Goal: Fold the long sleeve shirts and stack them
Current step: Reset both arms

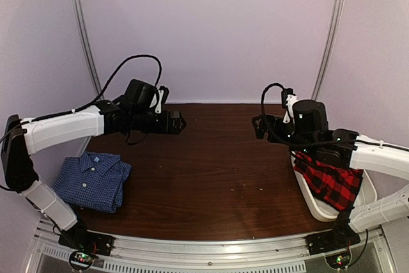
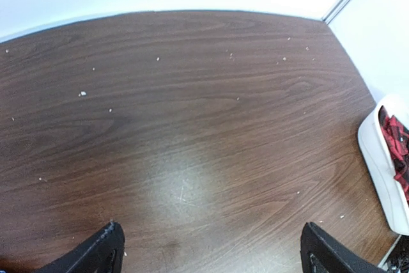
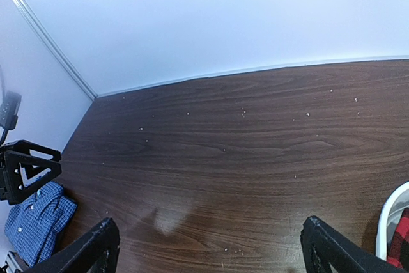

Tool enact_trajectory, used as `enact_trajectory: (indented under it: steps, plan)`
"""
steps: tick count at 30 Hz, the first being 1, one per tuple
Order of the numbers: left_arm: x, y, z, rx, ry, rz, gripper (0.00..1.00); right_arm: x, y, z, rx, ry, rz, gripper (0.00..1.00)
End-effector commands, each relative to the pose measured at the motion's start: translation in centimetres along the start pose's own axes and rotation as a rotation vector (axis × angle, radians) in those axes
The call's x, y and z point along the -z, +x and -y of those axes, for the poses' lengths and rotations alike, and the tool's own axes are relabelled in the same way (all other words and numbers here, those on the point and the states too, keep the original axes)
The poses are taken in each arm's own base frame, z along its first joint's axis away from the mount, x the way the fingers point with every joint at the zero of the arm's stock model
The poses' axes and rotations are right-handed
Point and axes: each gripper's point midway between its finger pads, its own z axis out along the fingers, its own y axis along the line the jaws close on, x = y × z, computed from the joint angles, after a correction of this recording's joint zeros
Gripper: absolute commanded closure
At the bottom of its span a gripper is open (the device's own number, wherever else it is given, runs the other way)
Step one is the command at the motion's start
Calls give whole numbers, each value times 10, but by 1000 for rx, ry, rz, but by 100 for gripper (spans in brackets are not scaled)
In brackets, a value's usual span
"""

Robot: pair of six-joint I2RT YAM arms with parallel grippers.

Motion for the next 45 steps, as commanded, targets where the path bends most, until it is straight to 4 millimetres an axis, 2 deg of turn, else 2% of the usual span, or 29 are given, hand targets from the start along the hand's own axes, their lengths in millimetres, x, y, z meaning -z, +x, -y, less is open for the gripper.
enact_trajectory:
  steps: [1,10,15,19,30,45]
  plan:
    - [21,-32,18,-21,74,150,2,18,-16,14,9,35,69,0]
    - [48,-42,30,-36,135,273,2,57,-40,33,6,55,184,0]
    - [58,-45,23,-28,115,320,2,77,-50,40,7,49,244,0]
    - [60,-45,20,-22,104,333,2,86,-55,41,5,35,269,0]
    - [66,-41,11,-9,77,354,2,83,-55,35,6,4,268,0]
    - [65,-40,10,-12,72,353,2,78,-51,35,7,8,259,0]
